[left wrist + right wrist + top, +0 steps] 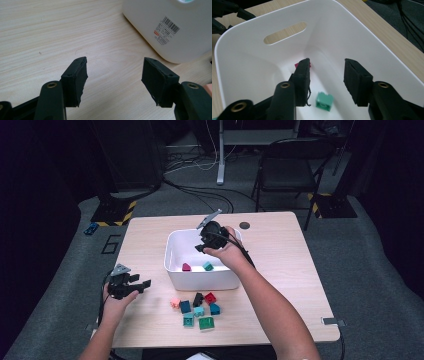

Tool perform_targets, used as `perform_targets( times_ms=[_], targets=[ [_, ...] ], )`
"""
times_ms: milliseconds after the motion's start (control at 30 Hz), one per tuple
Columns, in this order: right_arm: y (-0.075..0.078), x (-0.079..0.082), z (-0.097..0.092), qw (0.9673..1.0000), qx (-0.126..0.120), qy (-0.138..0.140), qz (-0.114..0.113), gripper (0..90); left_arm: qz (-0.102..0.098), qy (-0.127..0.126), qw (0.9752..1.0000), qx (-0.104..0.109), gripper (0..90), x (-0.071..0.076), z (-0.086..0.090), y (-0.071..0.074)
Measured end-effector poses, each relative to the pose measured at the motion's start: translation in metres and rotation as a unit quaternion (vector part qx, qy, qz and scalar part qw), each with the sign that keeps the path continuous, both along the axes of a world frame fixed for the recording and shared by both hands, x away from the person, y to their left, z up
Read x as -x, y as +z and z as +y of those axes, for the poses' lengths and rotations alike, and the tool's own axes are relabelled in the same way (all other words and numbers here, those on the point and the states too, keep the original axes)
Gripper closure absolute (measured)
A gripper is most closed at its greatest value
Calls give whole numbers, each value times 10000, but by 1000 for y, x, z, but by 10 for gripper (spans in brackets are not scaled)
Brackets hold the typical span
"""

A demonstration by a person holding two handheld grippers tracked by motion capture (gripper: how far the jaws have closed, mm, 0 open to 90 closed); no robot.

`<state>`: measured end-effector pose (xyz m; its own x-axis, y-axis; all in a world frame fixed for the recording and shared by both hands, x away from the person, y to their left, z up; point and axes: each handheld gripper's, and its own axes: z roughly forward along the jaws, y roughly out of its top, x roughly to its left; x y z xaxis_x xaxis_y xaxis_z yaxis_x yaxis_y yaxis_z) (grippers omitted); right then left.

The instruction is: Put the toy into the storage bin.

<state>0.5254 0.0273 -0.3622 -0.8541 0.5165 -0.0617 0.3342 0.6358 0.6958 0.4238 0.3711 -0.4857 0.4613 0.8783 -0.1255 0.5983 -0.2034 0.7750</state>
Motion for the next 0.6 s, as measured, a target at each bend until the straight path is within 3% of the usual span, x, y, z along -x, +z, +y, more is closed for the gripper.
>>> perform_targets(
  times_ms=[67,167,233,400,433,600],
  targets=[
    [6,6,-4,10000,-11,29,-45,479,10,24,10000,27,367,0,1,0],
    [11,14,-8,10000,31,33,82,435,-48,55,9999,102,367,0,0,1],
    [15,24,-11,9999,-24,97,35,432,-53,91,9999,57,367,1,0,2],
    [24,41,-19,9995,-172,218,-168,434,-125,276,9994,188,368,0,-1,5],
    [25,44,-21,9995,-217,87,-191,433,-73,275,9993,228,368,1,0,6],
    [30,59,-33,9991,-339,34,-272,422,-94,320,9992,202,341,2,-1,8]
  ],
)
